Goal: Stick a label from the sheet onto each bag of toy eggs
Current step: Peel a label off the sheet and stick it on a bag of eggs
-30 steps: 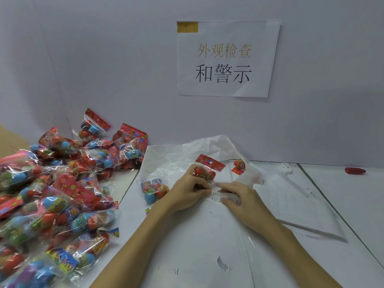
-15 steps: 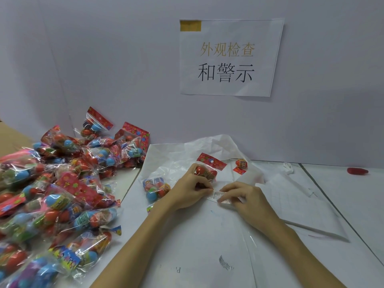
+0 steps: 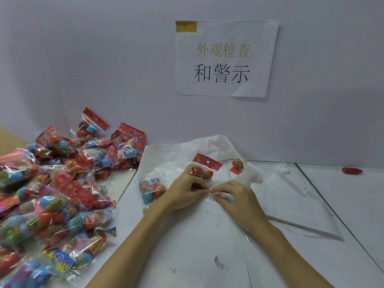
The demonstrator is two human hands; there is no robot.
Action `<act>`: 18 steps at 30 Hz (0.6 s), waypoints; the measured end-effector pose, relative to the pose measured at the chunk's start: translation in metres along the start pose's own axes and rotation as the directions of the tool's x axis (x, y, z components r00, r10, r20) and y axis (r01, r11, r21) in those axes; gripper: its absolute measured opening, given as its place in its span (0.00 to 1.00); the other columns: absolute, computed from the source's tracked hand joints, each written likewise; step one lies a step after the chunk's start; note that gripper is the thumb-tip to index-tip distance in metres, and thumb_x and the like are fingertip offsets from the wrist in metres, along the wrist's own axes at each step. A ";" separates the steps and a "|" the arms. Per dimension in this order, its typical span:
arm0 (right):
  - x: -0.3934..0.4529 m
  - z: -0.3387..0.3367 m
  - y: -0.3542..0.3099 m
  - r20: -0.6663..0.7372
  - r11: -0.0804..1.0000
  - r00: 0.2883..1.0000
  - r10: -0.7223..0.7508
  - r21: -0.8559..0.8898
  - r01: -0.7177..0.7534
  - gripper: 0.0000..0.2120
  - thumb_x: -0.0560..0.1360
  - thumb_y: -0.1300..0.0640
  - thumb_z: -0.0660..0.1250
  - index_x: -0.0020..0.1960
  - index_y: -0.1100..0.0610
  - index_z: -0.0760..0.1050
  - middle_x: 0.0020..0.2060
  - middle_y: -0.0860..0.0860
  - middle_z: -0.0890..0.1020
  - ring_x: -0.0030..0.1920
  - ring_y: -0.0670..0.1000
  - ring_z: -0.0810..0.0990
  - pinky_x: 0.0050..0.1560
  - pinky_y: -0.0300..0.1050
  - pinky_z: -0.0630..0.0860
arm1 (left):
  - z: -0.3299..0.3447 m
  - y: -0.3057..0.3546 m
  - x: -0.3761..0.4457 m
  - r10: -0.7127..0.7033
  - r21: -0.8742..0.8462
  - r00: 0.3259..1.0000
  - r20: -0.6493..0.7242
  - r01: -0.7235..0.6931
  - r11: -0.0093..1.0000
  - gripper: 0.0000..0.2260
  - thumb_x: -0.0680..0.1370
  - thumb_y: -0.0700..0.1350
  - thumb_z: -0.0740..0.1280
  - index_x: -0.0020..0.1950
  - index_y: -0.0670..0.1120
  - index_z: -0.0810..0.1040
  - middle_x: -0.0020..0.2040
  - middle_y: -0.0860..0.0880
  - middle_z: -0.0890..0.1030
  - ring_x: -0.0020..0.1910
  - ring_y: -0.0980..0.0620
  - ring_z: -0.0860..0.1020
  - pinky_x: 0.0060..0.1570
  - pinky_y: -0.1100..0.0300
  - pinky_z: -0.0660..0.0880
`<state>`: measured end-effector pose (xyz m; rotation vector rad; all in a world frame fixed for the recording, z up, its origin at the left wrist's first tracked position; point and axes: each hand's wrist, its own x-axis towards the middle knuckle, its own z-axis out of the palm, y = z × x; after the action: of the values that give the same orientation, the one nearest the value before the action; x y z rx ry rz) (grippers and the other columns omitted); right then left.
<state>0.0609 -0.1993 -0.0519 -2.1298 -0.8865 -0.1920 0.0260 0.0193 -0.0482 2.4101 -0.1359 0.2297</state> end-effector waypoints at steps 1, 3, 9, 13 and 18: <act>0.000 0.000 0.000 -0.010 1.000 1.000 -0.008 -0.011 0.008 0.07 0.77 0.57 0.77 0.53 0.48 0.87 0.50 0.44 0.85 0.52 0.47 0.83 0.56 0.48 0.79 | 0.000 0.000 0.000 0.000 0.001 1.000 0.004 0.000 1.000 0.02 0.80 0.50 0.73 0.51 0.55 0.86 0.61 0.54 0.69 0.57 0.54 0.73 0.58 0.58 0.77; 0.000 0.000 0.000 -0.027 0.997 0.998 -0.048 -0.056 0.046 0.06 0.76 0.58 0.77 0.51 0.50 0.87 0.48 0.45 0.86 0.50 0.48 0.83 0.55 0.51 0.79 | 0.001 -0.001 0.001 0.004 -0.003 1.000 0.001 -0.004 1.000 0.02 0.80 0.50 0.73 0.50 0.56 0.86 0.62 0.54 0.69 0.58 0.55 0.73 0.59 0.58 0.77; 0.001 0.003 -0.001 -0.015 0.976 0.994 -0.112 -0.190 0.107 0.05 0.77 0.55 0.75 0.53 0.50 0.82 0.45 0.45 0.83 0.49 0.50 0.79 0.55 0.52 0.74 | 0.003 -0.005 0.002 0.022 0.004 1.000 -0.016 -0.022 1.000 0.02 0.80 0.52 0.74 0.50 0.57 0.86 0.62 0.55 0.69 0.56 0.62 0.72 0.58 0.62 0.76; 0.002 0.004 0.001 -0.004 0.977 0.994 -0.113 -0.181 0.111 0.08 0.78 0.56 0.75 0.55 0.47 0.83 0.46 0.45 0.82 0.49 0.49 0.79 0.55 0.49 0.72 | 0.003 -0.004 0.002 0.018 0.003 1.000 0.000 -0.018 1.000 0.02 0.79 0.52 0.74 0.49 0.61 0.84 0.63 0.55 0.69 0.58 0.59 0.72 0.60 0.58 0.78; 0.003 0.004 0.001 -0.041 0.964 0.987 -0.156 -0.224 0.143 0.05 0.77 0.57 0.76 0.51 0.50 0.85 0.44 0.46 0.83 0.46 0.52 0.81 0.50 0.49 0.72 | 0.004 -0.002 0.003 0.014 0.000 1.000 -0.011 -0.014 1.000 0.01 0.79 0.52 0.74 0.49 0.59 0.85 0.61 0.55 0.70 0.57 0.63 0.72 0.58 0.60 0.78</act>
<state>0.0626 -0.1952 -0.0538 -2.2472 -1.0330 -0.4467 0.0300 0.0181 -0.0518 2.4083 -0.1477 0.2490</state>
